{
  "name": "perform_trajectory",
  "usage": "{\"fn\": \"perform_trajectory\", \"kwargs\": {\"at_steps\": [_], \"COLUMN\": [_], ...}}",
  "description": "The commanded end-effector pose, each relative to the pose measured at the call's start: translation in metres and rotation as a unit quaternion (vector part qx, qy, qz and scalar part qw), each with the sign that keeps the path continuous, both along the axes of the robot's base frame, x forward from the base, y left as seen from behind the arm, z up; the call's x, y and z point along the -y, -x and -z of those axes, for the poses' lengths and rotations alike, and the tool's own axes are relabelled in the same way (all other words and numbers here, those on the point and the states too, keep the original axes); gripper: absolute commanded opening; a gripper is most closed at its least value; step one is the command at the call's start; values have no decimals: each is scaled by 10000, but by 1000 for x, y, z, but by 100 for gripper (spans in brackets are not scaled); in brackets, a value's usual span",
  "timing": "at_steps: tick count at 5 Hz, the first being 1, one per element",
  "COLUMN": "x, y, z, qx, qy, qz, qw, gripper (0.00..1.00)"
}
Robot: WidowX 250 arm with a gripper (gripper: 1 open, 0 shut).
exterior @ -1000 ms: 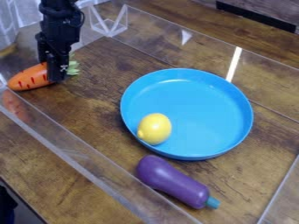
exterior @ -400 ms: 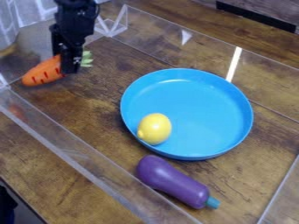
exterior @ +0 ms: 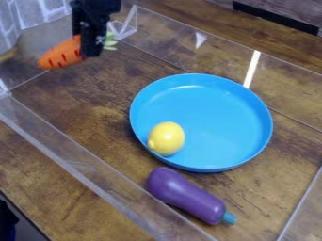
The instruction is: Put the carrot on the blue tray
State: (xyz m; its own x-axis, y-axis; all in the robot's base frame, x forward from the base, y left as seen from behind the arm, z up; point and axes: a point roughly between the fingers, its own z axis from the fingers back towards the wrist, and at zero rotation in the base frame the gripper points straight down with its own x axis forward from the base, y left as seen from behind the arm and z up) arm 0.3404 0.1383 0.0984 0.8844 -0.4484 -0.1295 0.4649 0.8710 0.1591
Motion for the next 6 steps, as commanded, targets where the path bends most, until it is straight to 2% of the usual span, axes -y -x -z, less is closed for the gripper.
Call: {"fn": "perform_trajectory", "kwargs": {"at_steps": [1, 2, 3, 4, 5, 6], "x": [28, 52, 74, 95, 117, 142], "y": [-12, -11, -4, 4, 10, 13], "z": [-55, -71, -75, -61, -65, -59], "qx": [644, 701, 740, 780, 836, 922], "qy": [-221, -211, -164, -135, -110, -67], "qz": [321, 390, 543, 690, 842, 1089], "qw": [9972, 9966, 9956, 9945, 9929, 9897], "gripper": [0, 0, 0, 0, 0, 0]}}
